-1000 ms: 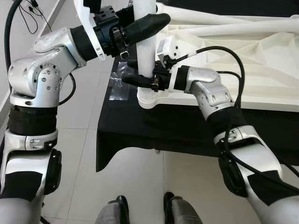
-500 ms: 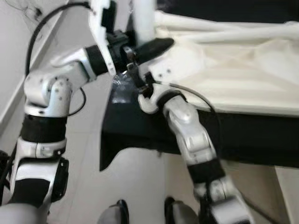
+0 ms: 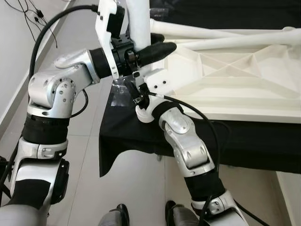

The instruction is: Building children table

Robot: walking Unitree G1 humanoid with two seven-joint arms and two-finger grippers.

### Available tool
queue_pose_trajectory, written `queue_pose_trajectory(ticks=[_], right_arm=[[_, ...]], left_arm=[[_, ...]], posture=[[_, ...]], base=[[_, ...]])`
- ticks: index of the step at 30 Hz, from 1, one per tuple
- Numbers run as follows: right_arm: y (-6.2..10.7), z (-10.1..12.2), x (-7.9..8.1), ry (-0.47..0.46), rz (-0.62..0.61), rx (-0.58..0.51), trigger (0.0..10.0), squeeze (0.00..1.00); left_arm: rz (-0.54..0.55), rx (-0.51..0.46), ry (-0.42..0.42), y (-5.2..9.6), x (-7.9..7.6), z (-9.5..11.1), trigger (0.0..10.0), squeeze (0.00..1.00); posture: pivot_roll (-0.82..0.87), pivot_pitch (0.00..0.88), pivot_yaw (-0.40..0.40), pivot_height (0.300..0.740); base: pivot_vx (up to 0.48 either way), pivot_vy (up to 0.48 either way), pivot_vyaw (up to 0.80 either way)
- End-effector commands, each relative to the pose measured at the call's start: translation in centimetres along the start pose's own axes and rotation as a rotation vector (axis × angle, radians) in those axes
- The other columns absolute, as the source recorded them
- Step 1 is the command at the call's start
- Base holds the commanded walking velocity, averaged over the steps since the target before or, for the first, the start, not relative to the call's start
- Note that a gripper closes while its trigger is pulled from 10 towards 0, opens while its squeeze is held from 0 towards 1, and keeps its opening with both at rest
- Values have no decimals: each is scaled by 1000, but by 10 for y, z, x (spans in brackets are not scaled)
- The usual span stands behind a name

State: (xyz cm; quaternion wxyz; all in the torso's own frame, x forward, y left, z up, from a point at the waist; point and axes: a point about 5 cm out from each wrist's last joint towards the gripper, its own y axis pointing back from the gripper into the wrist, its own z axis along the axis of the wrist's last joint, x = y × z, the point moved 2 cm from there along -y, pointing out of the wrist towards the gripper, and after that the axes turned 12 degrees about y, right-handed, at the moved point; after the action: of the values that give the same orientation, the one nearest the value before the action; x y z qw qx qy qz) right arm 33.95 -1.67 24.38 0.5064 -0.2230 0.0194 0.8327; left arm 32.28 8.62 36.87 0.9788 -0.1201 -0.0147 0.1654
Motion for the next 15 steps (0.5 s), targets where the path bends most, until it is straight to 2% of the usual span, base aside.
queue_pose_trajectory(ticks=[1,5,6,7,8,10,11,12,13,14,15], right_arm=[[10,-53,20,-94,47,243,10000,0],[1,-44,15,-132,122,159,10000,0],[-7,-32,7,-166,219,66,10000,1000],[-12,-24,1,-186,283,1,10000,1000],[-12,-24,1,-186,283,1,10000,1000],[-20,-4,-22,-197,467,-144,10000,1000],[-20,-4,-22,-197,467,-144,10000,1000],[-22,2,-30,-159,538,-179,10000,894],[-23,6,-34,-137,604,-199,10000,71],[-23,6,-34,-137,604,-199,10000,71],[-24,8,-36,-110,663,-203,10000,0]], left_arm=[[-58,25,23,-1,-6,-4,0,0],[-60,31,20,0,-6,-5,0,0],[-62,32,19,0,-7,-5,0,0],[-64,33,17,0,-7,-5,0,0],[-64,33,17,0,-7,-5,0,0],[-68,34,12,0,-7,-5,0,0],[-68,34,12,0,-7,-5,0,0],[-70,34,10,0,-7,-5,0,0],[-72,35,9,0,-8,-6,0,0],[-72,35,9,0,-8,-6,0,0],[-74,36,7,0,-8,-6,0,0]], posture=[[27,290,32,740],[30,289,32,740],[34,283,31,740],[34,283,31,740],[34,283,31,740],[33,277,32,740],[33,277,32,740],[32,276,35,740],[31,273,35,740],[31,273,35,740],[34,273,36,740]], base=[[0,0,0],[0,0,0],[0,0,0],[0,0,0],[0,0,0],[0,0,0],[0,0,0],[0,0,0],[0,0,0],[0,0,0],[0,0,0]])
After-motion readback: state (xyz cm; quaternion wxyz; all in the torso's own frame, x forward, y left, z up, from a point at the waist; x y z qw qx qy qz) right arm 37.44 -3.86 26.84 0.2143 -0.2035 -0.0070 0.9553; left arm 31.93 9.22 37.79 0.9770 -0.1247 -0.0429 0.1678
